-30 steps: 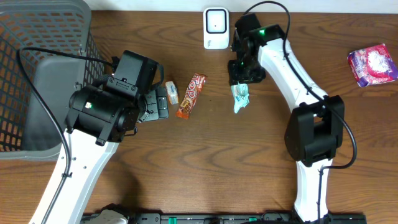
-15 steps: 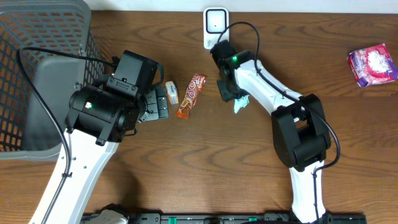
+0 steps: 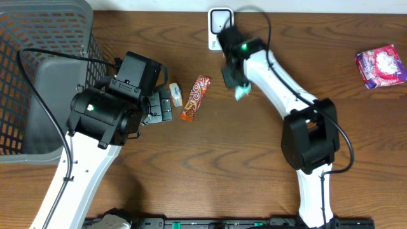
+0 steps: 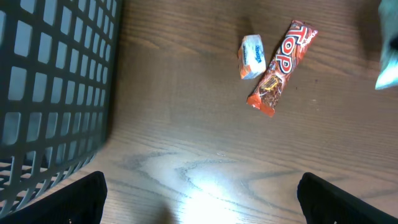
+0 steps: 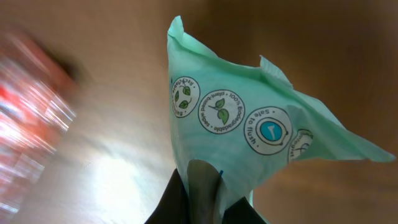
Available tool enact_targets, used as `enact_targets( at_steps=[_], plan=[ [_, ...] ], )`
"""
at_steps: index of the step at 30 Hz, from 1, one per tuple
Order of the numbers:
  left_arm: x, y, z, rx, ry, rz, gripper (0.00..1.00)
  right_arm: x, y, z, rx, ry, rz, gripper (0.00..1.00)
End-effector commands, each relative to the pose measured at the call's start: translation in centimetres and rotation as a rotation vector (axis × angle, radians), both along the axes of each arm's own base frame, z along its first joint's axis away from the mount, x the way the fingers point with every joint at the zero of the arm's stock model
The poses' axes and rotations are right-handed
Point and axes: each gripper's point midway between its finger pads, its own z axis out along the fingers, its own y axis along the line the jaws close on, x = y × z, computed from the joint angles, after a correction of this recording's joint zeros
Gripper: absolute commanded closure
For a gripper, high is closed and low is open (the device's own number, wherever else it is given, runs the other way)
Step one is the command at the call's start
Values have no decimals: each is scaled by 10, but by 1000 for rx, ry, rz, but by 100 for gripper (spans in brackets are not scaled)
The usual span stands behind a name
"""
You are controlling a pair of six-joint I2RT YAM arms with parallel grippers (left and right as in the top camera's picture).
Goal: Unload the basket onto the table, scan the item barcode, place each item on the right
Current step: 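Lift the green packet and hold it before the scanner, then carry the green packet right beside the box and release it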
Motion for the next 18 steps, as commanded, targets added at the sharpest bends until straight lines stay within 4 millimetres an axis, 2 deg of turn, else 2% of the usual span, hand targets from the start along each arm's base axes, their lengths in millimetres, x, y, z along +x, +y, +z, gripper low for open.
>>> enact_targets(
  at_steps=[1,4,7,10,13,17,18],
  plan=[
    [0,1,3,-2,-7,6,2,43,22,63,126,-202,6,99],
    [0,1,3,-3,-7,6,2,74,38,92,202,-364,9,99],
    [0,1,3,-2,-8,6,2,96,54,106,285,-477,29,99],
    [0,1,3,-2,-8,6,2,112,67,106,342,-541,49,99],
    [0,1,3,-2,-7,6,2,124,73,96,356,-573,50,99],
    [0,1,3,-2,-8,6,2,137,73,80,355,-594,40,99],
    [0,1,3,-3,-7,6,2,139,71,81,355,-601,36,99]
  ],
)
